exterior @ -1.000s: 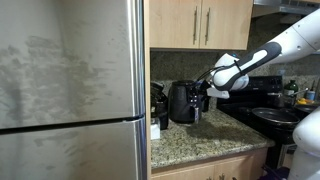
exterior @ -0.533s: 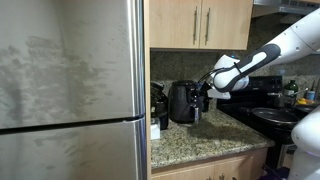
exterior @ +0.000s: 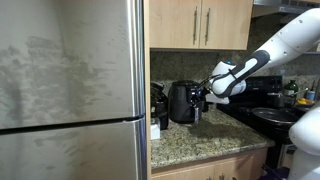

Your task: Turn off the air fryer

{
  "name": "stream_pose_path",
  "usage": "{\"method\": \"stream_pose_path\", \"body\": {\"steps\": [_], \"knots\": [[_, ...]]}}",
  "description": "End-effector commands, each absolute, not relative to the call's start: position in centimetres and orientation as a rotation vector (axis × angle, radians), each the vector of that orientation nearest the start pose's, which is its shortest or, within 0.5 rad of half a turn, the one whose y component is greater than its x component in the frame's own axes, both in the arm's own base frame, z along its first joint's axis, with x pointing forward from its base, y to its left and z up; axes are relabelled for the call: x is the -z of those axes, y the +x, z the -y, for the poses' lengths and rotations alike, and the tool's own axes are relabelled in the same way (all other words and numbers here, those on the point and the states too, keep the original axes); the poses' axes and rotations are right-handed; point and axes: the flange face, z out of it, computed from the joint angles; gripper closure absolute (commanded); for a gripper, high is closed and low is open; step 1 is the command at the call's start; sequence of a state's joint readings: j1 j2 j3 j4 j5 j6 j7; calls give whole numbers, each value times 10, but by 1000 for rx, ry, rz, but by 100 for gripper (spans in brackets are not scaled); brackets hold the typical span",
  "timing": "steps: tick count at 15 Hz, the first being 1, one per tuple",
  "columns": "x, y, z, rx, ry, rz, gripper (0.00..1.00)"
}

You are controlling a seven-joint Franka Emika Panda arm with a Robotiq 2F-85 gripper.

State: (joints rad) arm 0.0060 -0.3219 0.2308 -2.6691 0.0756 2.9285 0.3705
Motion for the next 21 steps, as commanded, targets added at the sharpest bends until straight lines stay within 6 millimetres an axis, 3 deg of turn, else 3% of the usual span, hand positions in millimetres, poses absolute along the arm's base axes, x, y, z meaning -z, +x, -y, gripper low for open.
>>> {"method": "stream_pose_path", "body": {"steps": [1, 4, 9, 10, 11, 12, 14, 16, 21], "knots": [[-407, 435, -100, 926, -2826, -265, 0], [-417, 437, -98, 1075, -2742, -286, 0], [-422, 437, -99, 1063, -2743, -282, 0], [-420, 436, -108, 994, -2755, -246, 0], [-412, 438, -139, 932, -2704, -199, 0], [-418, 435, -149, 926, -2658, -231, 0], [-420, 428, -139, 952, -2663, -257, 0], [-422, 424, -153, 921, -2627, -249, 0], [-418, 429, -134, 1004, -2621, -359, 0]]}}
